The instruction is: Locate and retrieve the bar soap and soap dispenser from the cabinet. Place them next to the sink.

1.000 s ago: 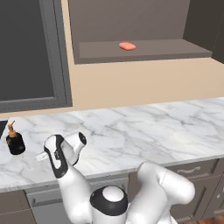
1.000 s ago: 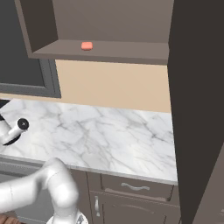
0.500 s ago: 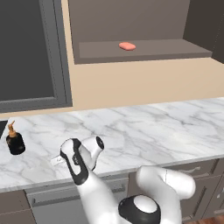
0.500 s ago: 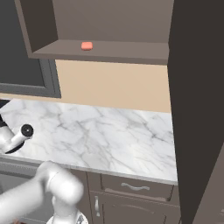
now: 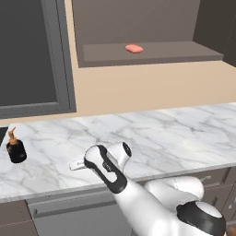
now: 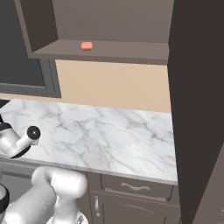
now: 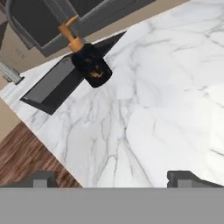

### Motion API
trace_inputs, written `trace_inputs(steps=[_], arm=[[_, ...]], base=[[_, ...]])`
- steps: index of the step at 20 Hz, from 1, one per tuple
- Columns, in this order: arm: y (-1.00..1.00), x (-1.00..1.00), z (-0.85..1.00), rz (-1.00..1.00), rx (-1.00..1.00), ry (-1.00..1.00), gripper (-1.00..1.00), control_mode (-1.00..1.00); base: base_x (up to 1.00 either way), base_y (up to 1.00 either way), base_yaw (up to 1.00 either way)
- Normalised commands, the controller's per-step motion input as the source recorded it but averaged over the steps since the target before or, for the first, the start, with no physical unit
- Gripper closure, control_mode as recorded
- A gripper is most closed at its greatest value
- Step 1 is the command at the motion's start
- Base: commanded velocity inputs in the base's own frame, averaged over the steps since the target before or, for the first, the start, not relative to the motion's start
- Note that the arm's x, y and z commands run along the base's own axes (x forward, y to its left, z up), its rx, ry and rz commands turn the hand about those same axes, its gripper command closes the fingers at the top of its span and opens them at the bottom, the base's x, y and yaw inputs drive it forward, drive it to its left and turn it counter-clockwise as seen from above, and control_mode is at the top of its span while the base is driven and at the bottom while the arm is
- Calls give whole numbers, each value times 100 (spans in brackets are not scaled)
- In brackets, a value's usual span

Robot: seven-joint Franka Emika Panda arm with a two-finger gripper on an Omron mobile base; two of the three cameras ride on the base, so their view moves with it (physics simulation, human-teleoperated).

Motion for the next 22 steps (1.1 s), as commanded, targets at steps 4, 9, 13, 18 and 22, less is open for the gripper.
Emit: trace_inputs(steps=[4,9,13,18,22], arm=[[-49,-2,49,-25,8,34,-100,-100],[-30,7,36,-24,-13,24,-100,-100],[-20,5,38,-19,-31,1,-100,-100],[-34,-2,38,-22,-29,1,-100,-100],[-57,6,54,-5,-24,17,-100,-100]], base=[[0,0,0],[0,0,0],[0,0,0],[0,0,0],[0,0,0]])
